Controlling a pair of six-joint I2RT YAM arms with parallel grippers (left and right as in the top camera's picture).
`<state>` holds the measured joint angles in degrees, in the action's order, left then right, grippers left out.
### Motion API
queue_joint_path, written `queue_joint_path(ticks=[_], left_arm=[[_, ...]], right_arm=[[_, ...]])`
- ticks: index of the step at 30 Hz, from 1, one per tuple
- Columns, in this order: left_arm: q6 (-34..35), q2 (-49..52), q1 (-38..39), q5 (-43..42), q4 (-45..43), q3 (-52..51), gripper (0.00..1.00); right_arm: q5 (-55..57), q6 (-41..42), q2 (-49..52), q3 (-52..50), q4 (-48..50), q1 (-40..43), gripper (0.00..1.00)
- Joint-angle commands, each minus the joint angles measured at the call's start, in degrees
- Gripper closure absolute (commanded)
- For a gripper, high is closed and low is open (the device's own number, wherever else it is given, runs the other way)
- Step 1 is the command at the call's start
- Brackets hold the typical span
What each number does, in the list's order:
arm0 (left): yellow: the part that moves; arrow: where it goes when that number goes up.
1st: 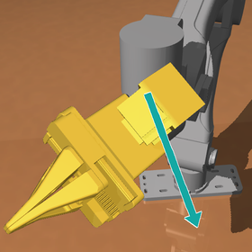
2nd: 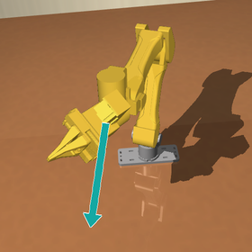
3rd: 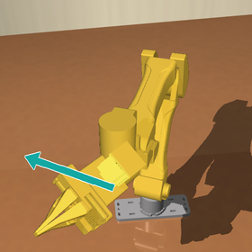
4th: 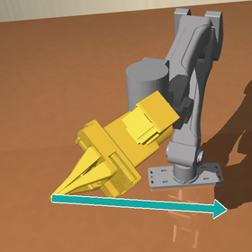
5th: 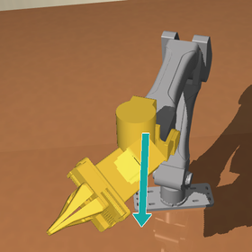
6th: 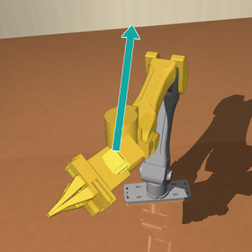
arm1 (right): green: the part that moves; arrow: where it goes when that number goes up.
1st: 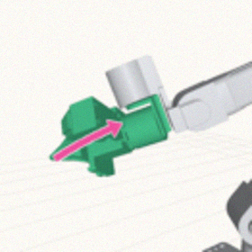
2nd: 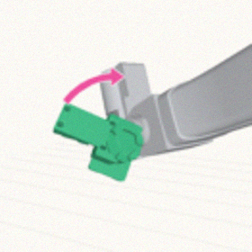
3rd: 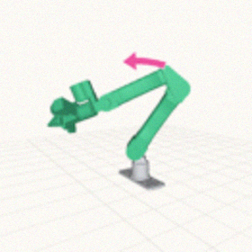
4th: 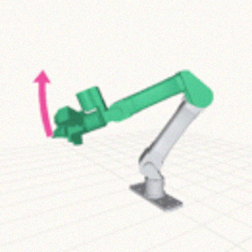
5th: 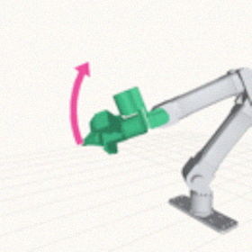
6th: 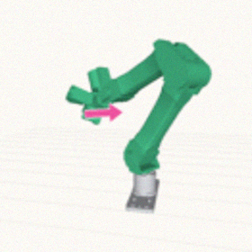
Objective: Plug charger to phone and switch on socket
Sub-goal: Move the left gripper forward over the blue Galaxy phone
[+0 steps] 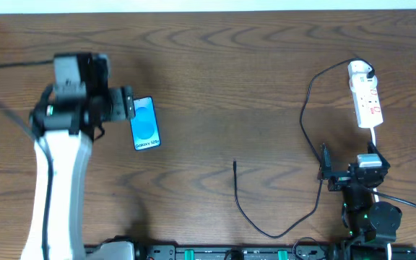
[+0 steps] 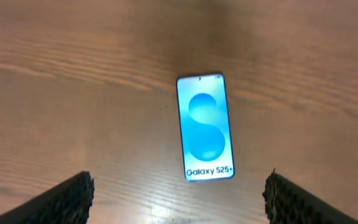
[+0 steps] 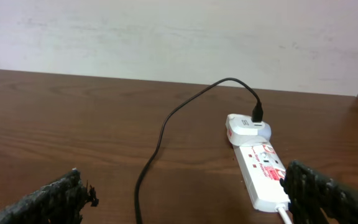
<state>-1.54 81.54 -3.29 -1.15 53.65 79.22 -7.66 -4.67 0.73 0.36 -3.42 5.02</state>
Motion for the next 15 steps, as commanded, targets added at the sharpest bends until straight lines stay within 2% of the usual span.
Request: queue_joint_path(ticks=[1, 10, 11, 12, 13, 14, 15], left_arm=[[0.7, 6.7, -0.2, 0.0, 1.7, 3.8, 0.13], [1.2, 18.8, -0.2, -6.2, 2.3, 3.8, 0.13], [1.2, 19.7, -0.2, -6.2, 2.3, 3.8, 0.34], [1.2, 20.5, -0.2, -6.2, 2.2, 3.8, 0.61], [1.2, 21.2, -0.2, -6.2, 1.9, 3.8, 0.70], [1.2, 21.6, -0.2, -6.2, 1.7, 3.8, 0.70], [1.2, 21.9, -0.2, -6.2, 1.5, 3.8, 0.43]], right_arm=[[0.2, -0.5, -0.2, 0.0, -0.3, 0.1, 0.01], [0.2, -0.5, -0.2, 0.0, -0.3, 0.1, 0.01], [0.3, -0.5, -0.2, 0.0, -0.3, 0.1, 0.01], [0.3, -0.5, -0.2, 0.0, -0.3, 0.1, 0.01], [0.2, -0.5, -0.2, 0.0, -0.3, 0.1, 0.01], [0.2, -0.5, -0.2, 0.0, -0.3, 0.1, 0.01], [0.2, -0.5, -0.2, 0.0, -0.3, 0.1, 0.01]])
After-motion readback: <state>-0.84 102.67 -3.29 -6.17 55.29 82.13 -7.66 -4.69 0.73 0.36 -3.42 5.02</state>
